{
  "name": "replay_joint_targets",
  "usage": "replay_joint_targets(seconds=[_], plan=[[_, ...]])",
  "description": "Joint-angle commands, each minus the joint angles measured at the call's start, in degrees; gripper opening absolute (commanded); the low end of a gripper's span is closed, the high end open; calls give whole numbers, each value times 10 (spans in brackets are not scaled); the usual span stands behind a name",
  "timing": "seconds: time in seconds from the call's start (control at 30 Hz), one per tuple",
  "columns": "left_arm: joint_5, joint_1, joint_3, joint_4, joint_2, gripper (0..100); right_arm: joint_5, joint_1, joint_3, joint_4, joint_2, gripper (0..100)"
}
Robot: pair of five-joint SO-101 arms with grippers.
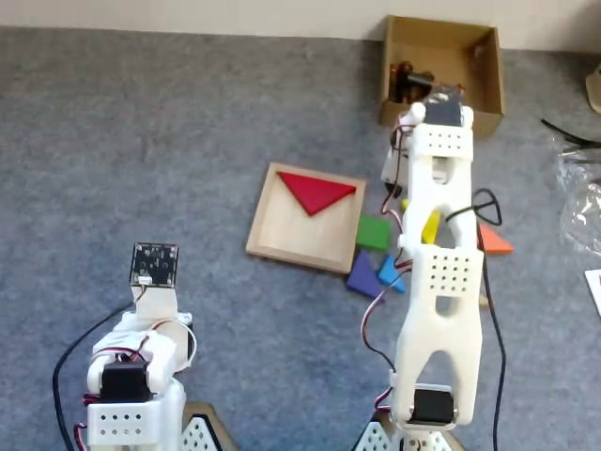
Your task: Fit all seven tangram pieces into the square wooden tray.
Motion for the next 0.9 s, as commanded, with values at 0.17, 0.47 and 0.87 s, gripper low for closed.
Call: replay_joint_targets(seconds=[0.17,0.47,0.87], plan=[[-3,-7,13,3,-3,7,-6,2,-30,-4,27,358],[-3,-7,13,3,-3,7,-2,3,-48,-6,27,358],[-3,-7,13,3,-3,7,-5,9,-82,15,30,357]])
